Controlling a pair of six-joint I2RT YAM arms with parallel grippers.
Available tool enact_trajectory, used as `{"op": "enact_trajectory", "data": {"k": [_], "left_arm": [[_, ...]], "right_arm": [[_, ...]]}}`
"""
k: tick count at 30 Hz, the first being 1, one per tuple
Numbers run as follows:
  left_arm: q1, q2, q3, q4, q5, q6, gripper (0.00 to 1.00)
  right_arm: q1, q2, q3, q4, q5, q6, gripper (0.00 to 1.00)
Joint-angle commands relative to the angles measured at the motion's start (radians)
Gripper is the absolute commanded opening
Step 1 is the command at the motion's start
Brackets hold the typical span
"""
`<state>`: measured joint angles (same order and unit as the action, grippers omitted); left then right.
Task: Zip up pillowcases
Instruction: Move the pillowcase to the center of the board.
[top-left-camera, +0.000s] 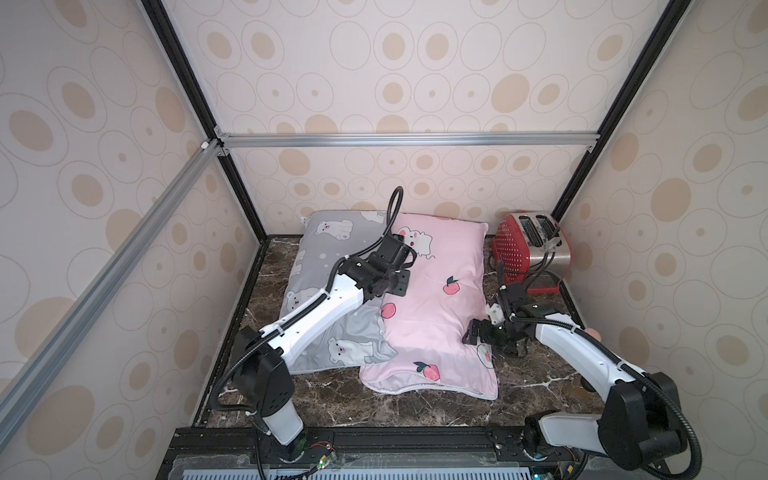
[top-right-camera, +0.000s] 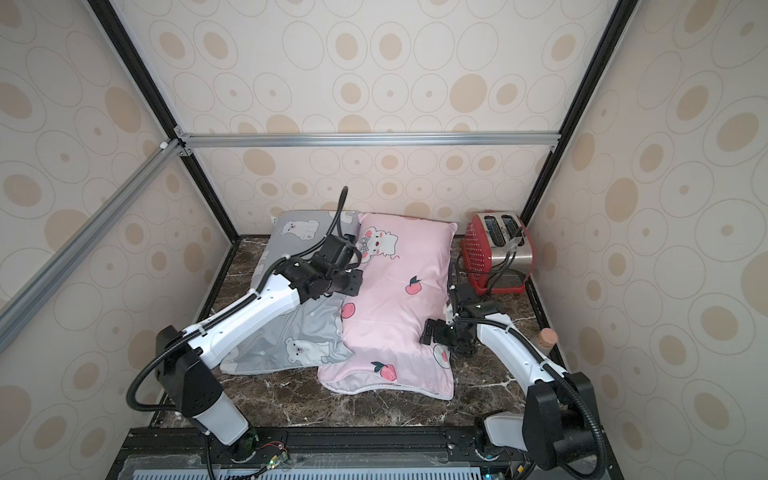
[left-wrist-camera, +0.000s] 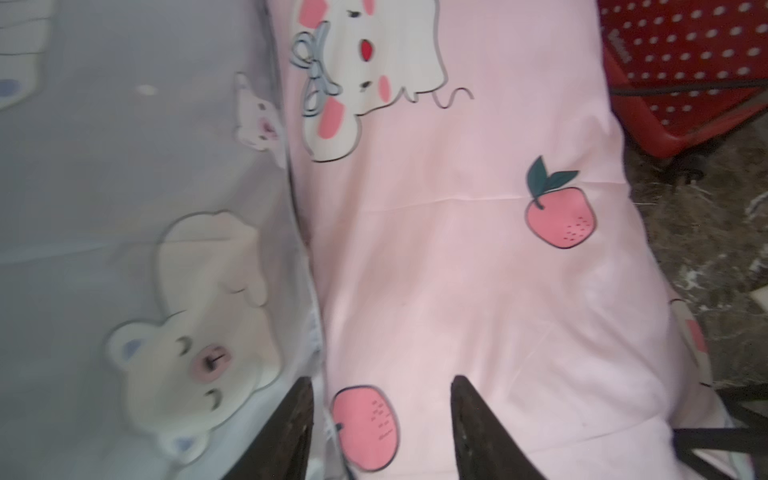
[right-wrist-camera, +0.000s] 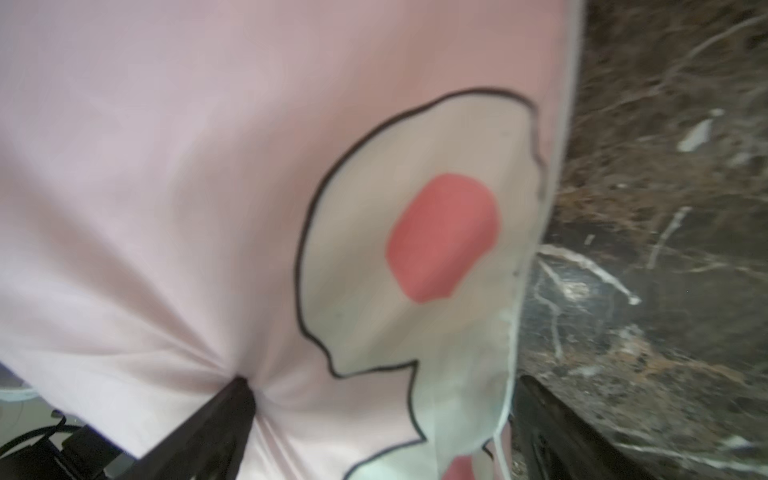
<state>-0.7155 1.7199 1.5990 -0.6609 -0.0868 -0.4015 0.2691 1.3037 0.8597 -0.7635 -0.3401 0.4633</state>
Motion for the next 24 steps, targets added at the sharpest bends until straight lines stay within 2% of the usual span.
{"op": "enact_trajectory", "data": {"k": [1,5,8,10,14,17,24], "left_arm": [[-0.028,0.112,0.019,0.123,0.197,-0.045,0.53],[-0.029,0.265,0.058,0.186,0.235,-0.064,0.53],[0.002,0.398,0.157,0.16,0.223,-0.045,0.51],[0.035,0.463,0.197,0.154,0.229,-0.026,0.5],[0.1,0.534,0.255,0.113,0.211,0.003,0.49],[0.139,0.565,0.28,0.093,0.2,0.026,0.48],[0.192,0.671,0.398,0.047,0.174,0.048,0.46]], "right_arm": [[0.079,0.031,-0.022,0.099,-0.182,-0.009,1.0],[0.16,0.077,0.003,0.167,-0.303,-0.024,0.99],[0.173,0.065,0.021,0.093,-0.262,-0.061,1.0],[0.162,0.043,0.019,0.033,-0.19,-0.07,1.0],[0.07,-0.022,-0.05,0.059,-0.165,-0.031,1.0],[0.038,-0.048,-0.08,0.102,-0.171,-0.017,1.0],[0.037,0.007,-0.123,0.163,-0.254,-0.02,1.0]]}}
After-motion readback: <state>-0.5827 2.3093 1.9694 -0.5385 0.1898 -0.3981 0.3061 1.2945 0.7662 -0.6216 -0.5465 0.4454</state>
